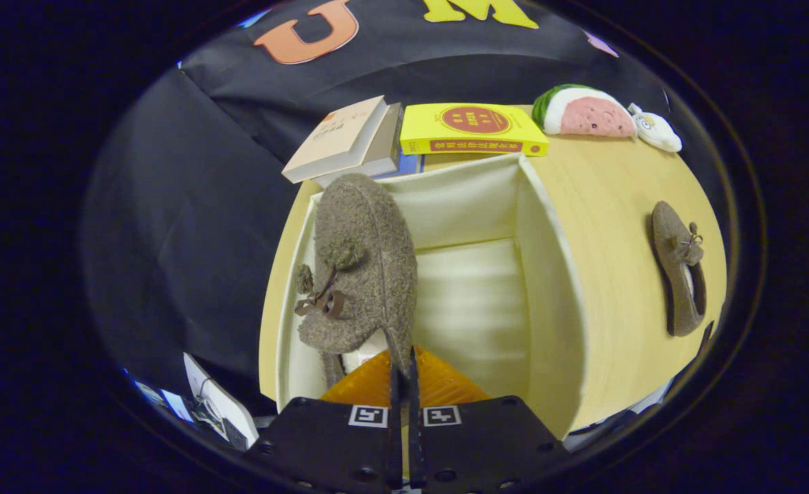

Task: Open the storage box then place both shoes into the box .Put the left shoe in first, then the right shoe, with the right side of both shoes facing outward in a uniform manner.

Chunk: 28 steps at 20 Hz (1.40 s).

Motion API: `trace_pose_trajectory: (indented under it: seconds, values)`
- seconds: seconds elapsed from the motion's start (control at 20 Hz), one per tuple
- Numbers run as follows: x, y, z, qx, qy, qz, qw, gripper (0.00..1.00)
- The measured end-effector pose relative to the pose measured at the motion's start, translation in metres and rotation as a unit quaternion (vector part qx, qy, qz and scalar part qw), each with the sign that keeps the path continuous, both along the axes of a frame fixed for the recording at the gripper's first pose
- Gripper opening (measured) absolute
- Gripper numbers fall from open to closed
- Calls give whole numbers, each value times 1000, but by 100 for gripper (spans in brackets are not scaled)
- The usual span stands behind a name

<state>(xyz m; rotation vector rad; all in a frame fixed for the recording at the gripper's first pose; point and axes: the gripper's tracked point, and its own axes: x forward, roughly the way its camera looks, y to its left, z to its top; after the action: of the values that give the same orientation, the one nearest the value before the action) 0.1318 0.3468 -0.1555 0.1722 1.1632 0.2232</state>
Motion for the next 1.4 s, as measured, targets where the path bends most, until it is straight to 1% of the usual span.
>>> trace_pose_trajectory:
  seconds: [0.1, 0.15, 0.25, 0.35, 0.45, 0.65, 0.75, 0.8, 0.9, 0.95, 1.05, 1.15, 1.4]
  values:
    - [-5, 3, -7, -8, 3, 1, 1000, 4]
    - [-6, 6, -8, -6, 2, 8, 1000, 10]
    - [-5, 12, -1, 6, -3, 26, 1000, 9]
    - [-3, 13, 2, 13, -16, 31, 999, 15]
    - [-4, 8, 11, 10, -27, 46, 999, 30]
    - [-4, -26, 32, -19, -51, 64, 997, 60]
    - [-4, -40, 47, -7, -53, 70, 996, 73]
    - [-4, -51, 55, -3, -54, 69, 996, 73]
    - [-2, -76, 72, -3, -63, 66, 996, 85]
    - [-2, -93, 78, -10, -63, 60, 996, 86]
    - [5, -127, 86, -20, -69, 37, 997, 89]
    - [11, -162, 91, -45, -75, 25, 996, 89]
    - [25, -246, 74, -63, -54, -30, 996, 89]
